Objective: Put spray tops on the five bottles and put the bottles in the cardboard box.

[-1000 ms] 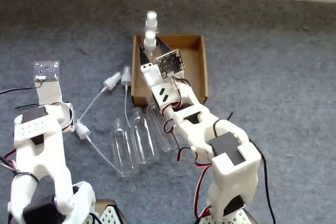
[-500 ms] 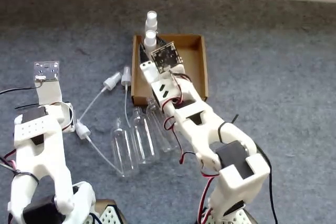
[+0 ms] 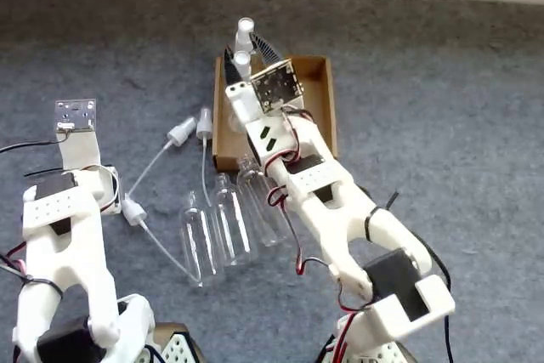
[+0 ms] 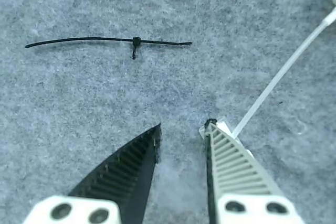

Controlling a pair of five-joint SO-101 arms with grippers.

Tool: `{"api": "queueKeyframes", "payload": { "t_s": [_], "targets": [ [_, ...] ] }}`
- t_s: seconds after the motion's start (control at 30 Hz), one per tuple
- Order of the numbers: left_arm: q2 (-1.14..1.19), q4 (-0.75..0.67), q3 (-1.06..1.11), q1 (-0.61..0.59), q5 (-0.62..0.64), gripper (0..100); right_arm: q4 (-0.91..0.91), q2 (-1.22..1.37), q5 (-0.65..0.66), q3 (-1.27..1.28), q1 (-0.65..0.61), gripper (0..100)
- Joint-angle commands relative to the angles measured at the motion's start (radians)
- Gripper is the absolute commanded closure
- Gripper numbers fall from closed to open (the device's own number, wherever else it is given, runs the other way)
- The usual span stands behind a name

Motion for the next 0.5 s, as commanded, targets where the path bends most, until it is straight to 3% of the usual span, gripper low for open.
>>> {"api": "queueKeyframes", "payload": {
  "t_s": [0.0,0.17,0.47],
  "targets": [
    [-0.012,-0.014,-0.002,-0.002,-0.003,86,0.101,-0.124,0.011,-0.11,0.015,87.4],
    [-0.01,-0.012,-0.002,-0.002,-0.003,86,0.351,-0.243,0.011,-0.231,0.03,87.4],
    [-0.01,-0.014,-0.002,-0.004,-0.003,86,1.087,-0.513,0.017,-0.157,-0.044,87.5]
  ]
}}
